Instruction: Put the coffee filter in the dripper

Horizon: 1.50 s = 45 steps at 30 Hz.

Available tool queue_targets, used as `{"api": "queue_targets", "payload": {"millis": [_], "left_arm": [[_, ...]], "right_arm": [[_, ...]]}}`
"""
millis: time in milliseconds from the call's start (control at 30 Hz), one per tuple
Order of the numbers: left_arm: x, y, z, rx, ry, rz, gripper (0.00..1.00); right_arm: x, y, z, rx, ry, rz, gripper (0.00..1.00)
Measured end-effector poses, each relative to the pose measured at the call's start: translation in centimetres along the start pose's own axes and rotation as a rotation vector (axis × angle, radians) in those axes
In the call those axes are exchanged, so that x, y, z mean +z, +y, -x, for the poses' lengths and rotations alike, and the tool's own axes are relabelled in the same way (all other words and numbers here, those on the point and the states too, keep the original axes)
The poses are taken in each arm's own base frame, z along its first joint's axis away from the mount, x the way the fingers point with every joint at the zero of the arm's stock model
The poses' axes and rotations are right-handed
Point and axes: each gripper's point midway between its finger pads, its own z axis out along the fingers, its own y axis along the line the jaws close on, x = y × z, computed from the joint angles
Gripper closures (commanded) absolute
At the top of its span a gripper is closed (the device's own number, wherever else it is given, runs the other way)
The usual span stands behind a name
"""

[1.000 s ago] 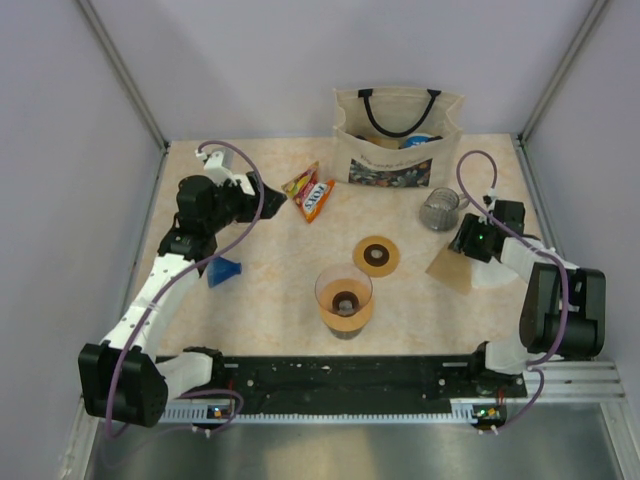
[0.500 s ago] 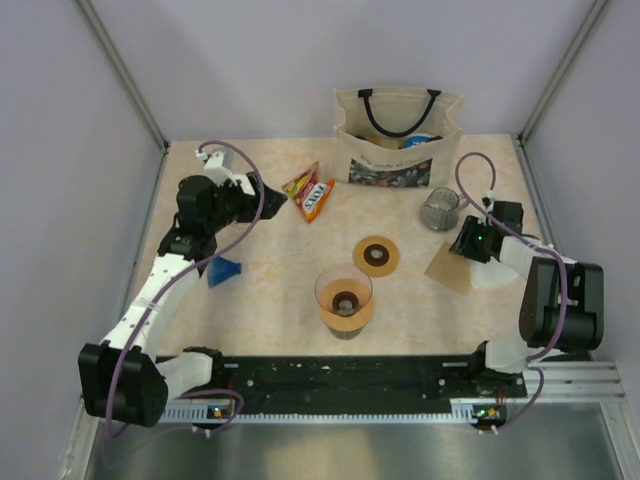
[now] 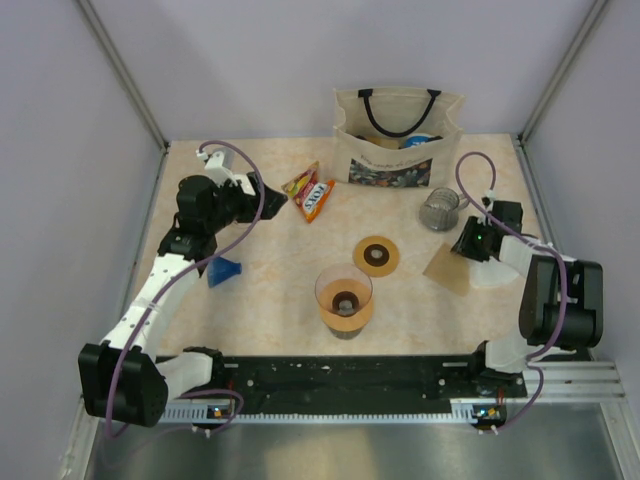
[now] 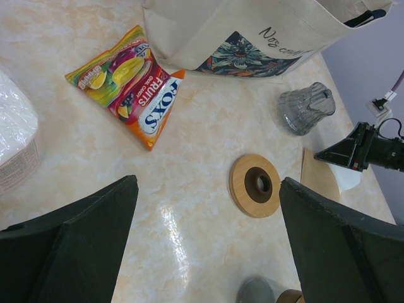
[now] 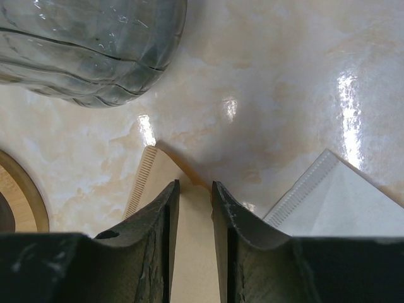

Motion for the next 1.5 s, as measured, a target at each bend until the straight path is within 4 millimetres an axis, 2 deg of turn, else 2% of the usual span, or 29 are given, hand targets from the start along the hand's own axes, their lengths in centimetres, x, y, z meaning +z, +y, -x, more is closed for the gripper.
{"api": "queue_targets", "payload": {"millis": [233,267,567,767,867,967,1100,1200,1367,1500], "left_arm": [[0.0,0.0,0.0,0.0,0.001,-0.003,0.01],[0.0,0.0,0.0,0.0,0.001,-0.003,0.01],[0.0,-0.1,-0.1,-0.001,0.003,-0.006,0.01],[0.1,-0.5,-0.5,-0.003,0.025,-0.036,0.01],[0.4,-0.7,-1.0,-0.007,0.047,-0.065,0.01],[0.6,-1.2,-1.5,-0.016,0.072,-0.101,0.01],[0.4,-2.7,-1.7,-0.038,0.107,-0.182,0.01],[0.1,-3.9,-1.2,-0.046,0.112,-0.228,0.01],[-0.7,-6.3,-0.4,-0.056,0.123,-0.325,0.01],[-1.3,-8.5,-0.7,-0.072,0.154,-0.393,0.01]], "right_arm": [[-0.7,0.2,0.2,0.01,-0.008,-0.001,0.94],[-0.8,0.3,0.3,0.012,-0.011,0.002,1.0],[-2.5,1.6,0.9,0.02,-0.039,0.042,1.0],[-5.3,3.5,2.2,0.013,-0.105,0.095,1.0],[-7.3,5.9,2.7,-0.049,-0.15,0.164,1.0],[-9.9,9.2,4.0,-0.172,-0.232,0.243,1.0],[-14.5,14.5,6.0,-0.413,-0.384,0.38,1.0],[-17.3,17.9,6.6,-0.614,-0.489,0.475,1.0],[-19.9,23.4,5.8,-0.996,-0.568,0.645,1.0],[-21.5,26.4,6.4,-1.243,-0.652,0.762,1.0]]}}
